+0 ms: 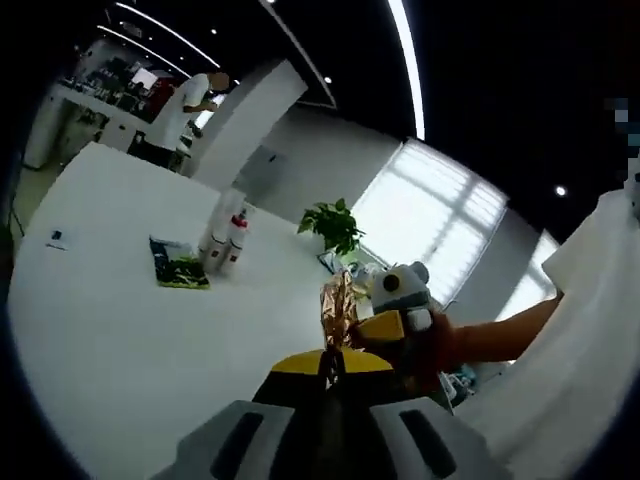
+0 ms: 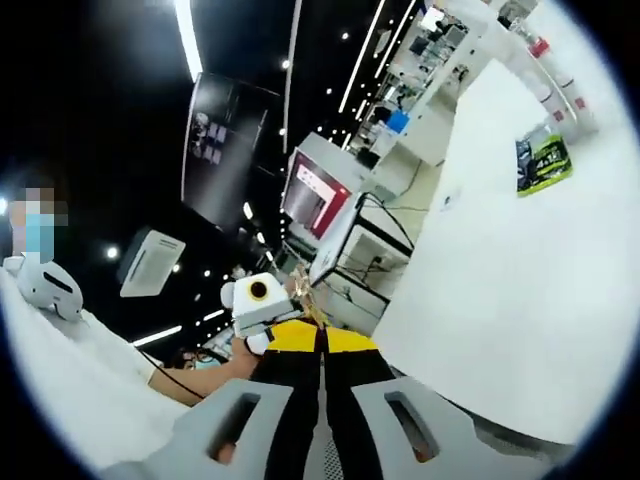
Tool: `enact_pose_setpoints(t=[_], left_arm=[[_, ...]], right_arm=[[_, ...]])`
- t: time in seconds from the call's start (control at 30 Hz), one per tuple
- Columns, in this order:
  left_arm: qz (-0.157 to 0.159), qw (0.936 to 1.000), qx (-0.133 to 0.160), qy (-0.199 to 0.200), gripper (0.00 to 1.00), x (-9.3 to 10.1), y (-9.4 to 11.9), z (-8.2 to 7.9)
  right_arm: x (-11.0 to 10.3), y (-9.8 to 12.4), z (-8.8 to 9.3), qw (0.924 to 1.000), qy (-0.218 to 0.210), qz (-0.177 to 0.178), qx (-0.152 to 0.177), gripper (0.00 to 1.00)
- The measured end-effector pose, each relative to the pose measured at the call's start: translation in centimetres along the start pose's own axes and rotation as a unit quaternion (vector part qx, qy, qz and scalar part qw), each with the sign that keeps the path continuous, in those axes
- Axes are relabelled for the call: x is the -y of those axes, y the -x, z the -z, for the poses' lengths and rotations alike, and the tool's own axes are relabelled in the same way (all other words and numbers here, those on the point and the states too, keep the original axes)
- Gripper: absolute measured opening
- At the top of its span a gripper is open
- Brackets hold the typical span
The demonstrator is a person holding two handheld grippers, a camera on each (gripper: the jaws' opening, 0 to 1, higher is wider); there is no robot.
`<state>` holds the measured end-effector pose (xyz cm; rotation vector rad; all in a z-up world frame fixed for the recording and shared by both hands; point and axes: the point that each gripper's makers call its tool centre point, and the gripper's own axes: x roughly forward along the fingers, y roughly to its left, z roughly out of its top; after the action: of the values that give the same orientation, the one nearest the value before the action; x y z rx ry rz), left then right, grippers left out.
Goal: Arrange the skincare products in the storage area until every visible bottle or jar stands upright without overlapping.
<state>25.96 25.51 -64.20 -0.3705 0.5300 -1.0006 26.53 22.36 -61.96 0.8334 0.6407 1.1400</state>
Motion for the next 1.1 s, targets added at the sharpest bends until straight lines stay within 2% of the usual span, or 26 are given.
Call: enact_pose_setpoints(t=[0.07,0.13,0.23,0.3,0.37,0.43,0.47,0.5,0.53,0.57,0.67,0.7,0.77,0.8,0.87,0.93,1.03,1.07,1.1], left_arm=[[-0.024,0.9995,-0.007,-0.017,0.13,-0.8,-0.2,0.3],[-0.035,0.9992,-0.015,-0.014,0.20,-1.2,-0.3,0.6],[-0.071,0.9955,-0.039,-0.049,0.22,-2.2,-0.5,1.4],[-0.079,0.9938,-0.051,-0.061,0.23,-2.3,-0.8,1.9],[-0.109,0.9879,-0.069,-0.086,0.25,-3.1,-1.1,2.5],[-0.167,0.9715,-0.100,-0.136,0.26,-4.9,-1.2,3.4],[-0.218,0.9516,-0.138,-0.167,0.26,-6.7,-0.8,4.4],[-0.244,0.9387,-0.159,-0.185,0.28,-7.7,-0.7,4.9],[-0.255,0.9271,-0.184,-0.204,0.30,-8.6,-0.7,5.6],[-0.260,0.9204,-0.201,-0.213,0.31,-8.9,-0.4,6.0],[-0.263,0.9207,-0.200,-0.207,0.31,-9.1,-0.1,6.0],[-0.265,0.9174,-0.216,-0.204,0.31,-9.2,0.0,6.6],[-0.268,0.9032,-0.249,-0.224,0.31,-9.7,0.1,7.4],[-0.267,0.9005,-0.258,-0.226,0.32,-9.7,0.1,7.8],[-0.265,0.9029,-0.256,-0.221,0.32,-9.7,0.0,8.0],[-0.270,0.9010,-0.260,-0.219,0.32,-9.8,0.2,8.1],[-0.288,0.8905,-0.271,-0.225,0.32,-10.4,0.6,8.2],[-0.298,0.8824,-0.277,-0.237,0.32,-10.8,0.9,8.1],[-0.297,0.8821,-0.272,-0.245,0.31,-10.7,0.8,7.9]], right_arm=[[0.5,0.2,-0.4,0.9999,-0.009,0.006,0.009,0.00],[1.1,0.3,-0.6,0.9997,-0.018,0.012,0.014,0.00],[1.5,0.3,-1.0,0.9991,-0.031,0.014,0.027,0.00],[1.8,0.3,-1.2,0.9985,-0.039,0.016,0.035,0.00],[2.2,0.2,-1.3,0.9980,-0.045,0.021,0.039,0.00],[2.6,0.3,-1.4,0.9972,-0.057,0.023,0.043,0.00],[2.8,0.4,-1.6,0.9964,-0.063,0.028,0.050,0.00],[3.0,0.5,-1.7,0.9958,-0.067,0.028,0.055,0.00],[3.1,0.5,-1.7,0.9953,-0.072,0.029,0.057,0.00],[3.4,0.6,-1.8,0.9949,-0.076,0.033,0.058,0.00],[3.8,0.8,-2.3,0.9929,-0.089,0.031,0.073,0.00],[4.3,0.9,-2.3,0.9904,-0.108,0.039,0.077,0.00],[4.6,1.0,-2.4,0.9898,-0.113,0.032,0.081,0.00],[4.6,1.0,-2.6,0.9890,-0.118,0.027,0.085,0.00],[5.2,0.9,-2.8,0.9877,-0.128,0.026,0.087,0.00],[5.6,0.8,-3.1,0.9870,-0.131,0.026,0.090,0.00],[6.8,0.6,-3.9,0.9843,-0.149,0.026,0.091,0.00],[7.2,0.5,-4.4,0.9850,-0.143,0.021,0.094,0.00],[7.4,0.5,-4.8,0.9848,-0.141,0.018,0.099,0.00]])
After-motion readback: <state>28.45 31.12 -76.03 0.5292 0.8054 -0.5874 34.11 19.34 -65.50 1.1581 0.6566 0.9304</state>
